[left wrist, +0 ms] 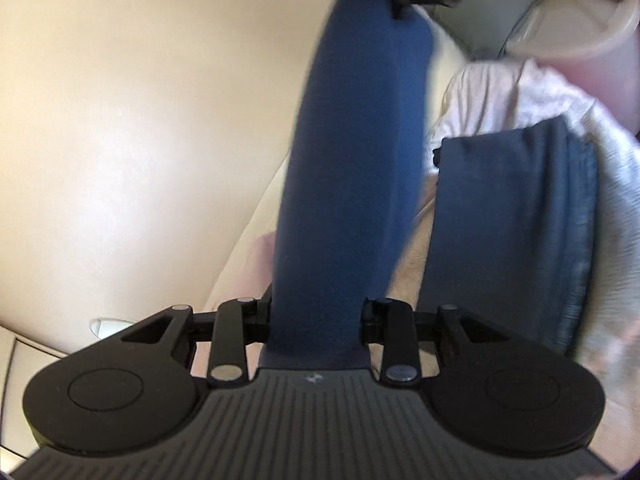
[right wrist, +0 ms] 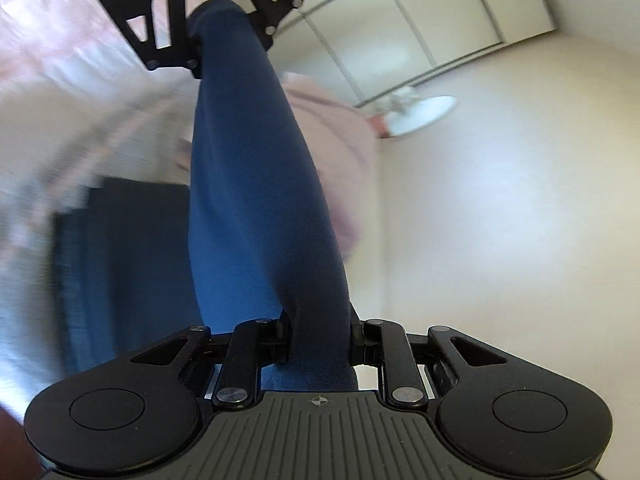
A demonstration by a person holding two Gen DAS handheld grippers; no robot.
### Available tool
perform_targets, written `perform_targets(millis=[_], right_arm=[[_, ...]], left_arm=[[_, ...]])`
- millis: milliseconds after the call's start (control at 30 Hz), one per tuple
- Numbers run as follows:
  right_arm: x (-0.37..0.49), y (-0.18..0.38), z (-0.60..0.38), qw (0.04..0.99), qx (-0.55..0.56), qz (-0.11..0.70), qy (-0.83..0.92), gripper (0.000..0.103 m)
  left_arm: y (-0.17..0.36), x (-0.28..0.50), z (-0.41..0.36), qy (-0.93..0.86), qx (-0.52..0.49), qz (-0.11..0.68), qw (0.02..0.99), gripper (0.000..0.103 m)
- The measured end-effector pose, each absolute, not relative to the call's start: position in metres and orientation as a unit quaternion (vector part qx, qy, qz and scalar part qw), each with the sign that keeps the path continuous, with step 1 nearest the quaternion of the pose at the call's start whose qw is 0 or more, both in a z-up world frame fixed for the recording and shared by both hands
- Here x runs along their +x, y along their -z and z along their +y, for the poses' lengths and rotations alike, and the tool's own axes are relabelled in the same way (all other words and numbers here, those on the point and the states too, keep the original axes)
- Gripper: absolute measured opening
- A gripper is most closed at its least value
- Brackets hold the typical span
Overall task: Fold clothes
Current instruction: 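Carry the garment to the stack of folded jeans and lower it on top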
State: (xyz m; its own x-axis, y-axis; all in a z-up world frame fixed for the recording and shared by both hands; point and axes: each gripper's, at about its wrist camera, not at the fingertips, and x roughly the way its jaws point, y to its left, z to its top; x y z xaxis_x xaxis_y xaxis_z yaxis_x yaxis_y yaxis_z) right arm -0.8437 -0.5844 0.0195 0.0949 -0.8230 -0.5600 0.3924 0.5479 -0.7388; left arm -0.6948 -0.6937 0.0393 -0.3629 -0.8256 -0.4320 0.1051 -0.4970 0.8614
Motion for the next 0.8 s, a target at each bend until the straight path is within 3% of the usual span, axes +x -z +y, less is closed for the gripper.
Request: perform_targets(millis=[233,267,367,500,733,800], right_arm=[[-0.88,0.074,-0.663,0.691,-0.213,0.524,0.45,0.021],[-0.882,0.089,-0.658,0.693,-0.209,0.529,0.443,0.021],[-0.888,0.133,-0.641,0.699,-0.198,0.54,0.424,0.025],[-0.908,0.119,-0.629,0.708,-0.191,0.529,0.427,0.028],[-0.891,0.088,-0.643,0.726,-0.155,0.517,0.426,0.022],[-0.885,0.082,-0.637,0.73,-0.158,0.504,0.433,0.022]], left_arm=[[0.157,-0.727,-0.705,0.693,0.549,-0.384,0.266,0.033],[0.171,-0.726,-0.698,0.681,0.538,-0.416,0.273,0.033],[0.172,-0.718,-0.69,0.69,0.51,-0.428,0.285,0.036],[0.159,-0.714,-0.685,0.686,0.514,-0.435,0.275,0.04],[0.12,-0.712,-0.696,0.695,0.514,-0.408,0.295,0.035],[0.136,-0.71,-0.691,0.689,0.528,-0.409,0.281,0.035]])
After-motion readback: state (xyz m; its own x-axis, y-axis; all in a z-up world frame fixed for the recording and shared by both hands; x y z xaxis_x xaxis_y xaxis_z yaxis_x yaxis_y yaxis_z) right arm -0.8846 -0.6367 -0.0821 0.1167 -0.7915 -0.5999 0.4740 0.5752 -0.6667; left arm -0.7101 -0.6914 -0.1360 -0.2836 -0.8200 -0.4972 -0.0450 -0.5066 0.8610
